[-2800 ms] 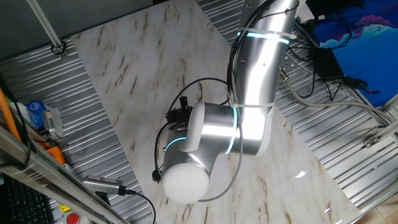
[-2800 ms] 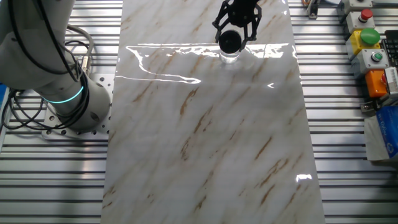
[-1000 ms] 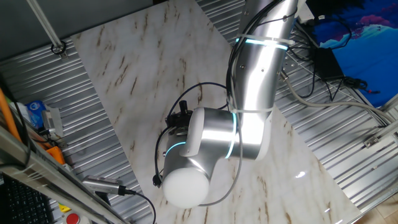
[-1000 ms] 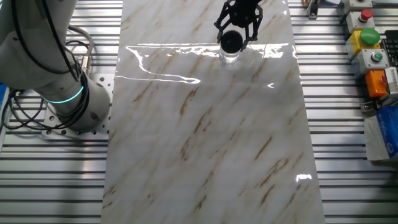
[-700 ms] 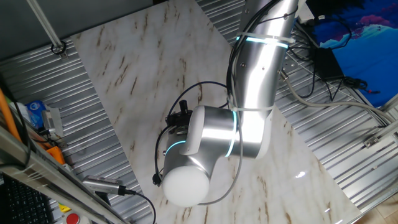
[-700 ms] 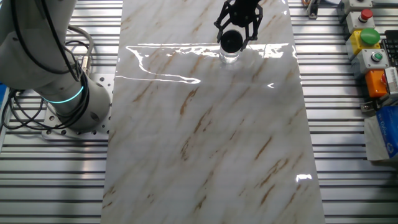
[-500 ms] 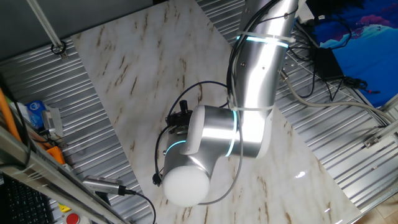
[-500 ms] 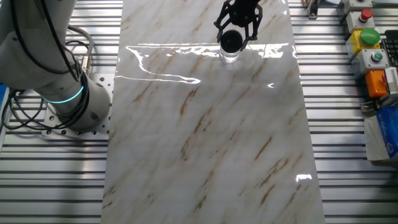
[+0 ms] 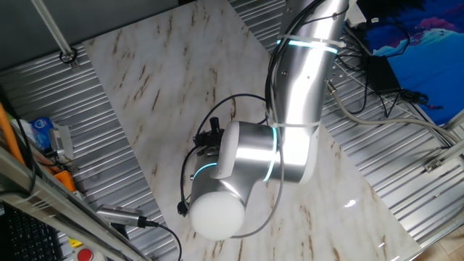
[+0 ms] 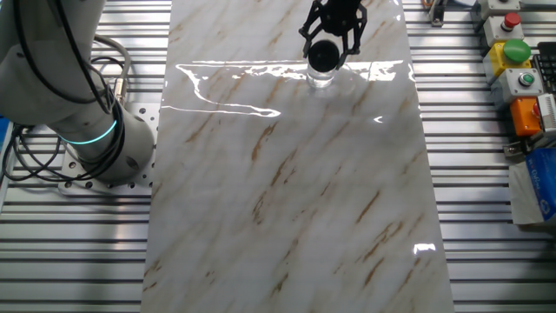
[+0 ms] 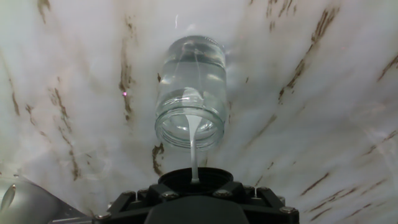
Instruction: Screw the lid onto the jar
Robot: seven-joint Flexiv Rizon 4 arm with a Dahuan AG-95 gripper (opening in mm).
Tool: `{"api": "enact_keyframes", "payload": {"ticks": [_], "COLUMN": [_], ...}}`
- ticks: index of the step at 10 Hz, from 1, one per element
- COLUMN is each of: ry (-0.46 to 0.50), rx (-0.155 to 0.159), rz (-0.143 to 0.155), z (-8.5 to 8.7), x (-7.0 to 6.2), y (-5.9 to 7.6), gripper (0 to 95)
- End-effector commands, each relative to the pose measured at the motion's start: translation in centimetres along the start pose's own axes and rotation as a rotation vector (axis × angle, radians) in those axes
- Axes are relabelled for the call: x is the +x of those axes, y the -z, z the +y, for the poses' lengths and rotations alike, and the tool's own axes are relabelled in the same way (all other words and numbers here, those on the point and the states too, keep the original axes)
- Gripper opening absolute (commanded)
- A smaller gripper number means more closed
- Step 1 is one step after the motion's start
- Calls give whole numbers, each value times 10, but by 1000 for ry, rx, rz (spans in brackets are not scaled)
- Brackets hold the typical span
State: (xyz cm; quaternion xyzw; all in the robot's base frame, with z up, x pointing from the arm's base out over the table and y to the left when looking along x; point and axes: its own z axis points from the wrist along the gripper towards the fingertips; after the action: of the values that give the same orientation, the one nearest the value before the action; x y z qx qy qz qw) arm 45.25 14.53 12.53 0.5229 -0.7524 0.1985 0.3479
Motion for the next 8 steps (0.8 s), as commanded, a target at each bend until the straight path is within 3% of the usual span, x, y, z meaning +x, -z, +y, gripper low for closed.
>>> {"api": "enact_keyframes", "payload": {"ticks": [1, 8], "ry": [-12, -20], "rx": [-3, 0], "rz": [-17, -13], "z": [2, 0], "x": [0, -6], "y": [2, 7], "gripper": [0, 0]}}
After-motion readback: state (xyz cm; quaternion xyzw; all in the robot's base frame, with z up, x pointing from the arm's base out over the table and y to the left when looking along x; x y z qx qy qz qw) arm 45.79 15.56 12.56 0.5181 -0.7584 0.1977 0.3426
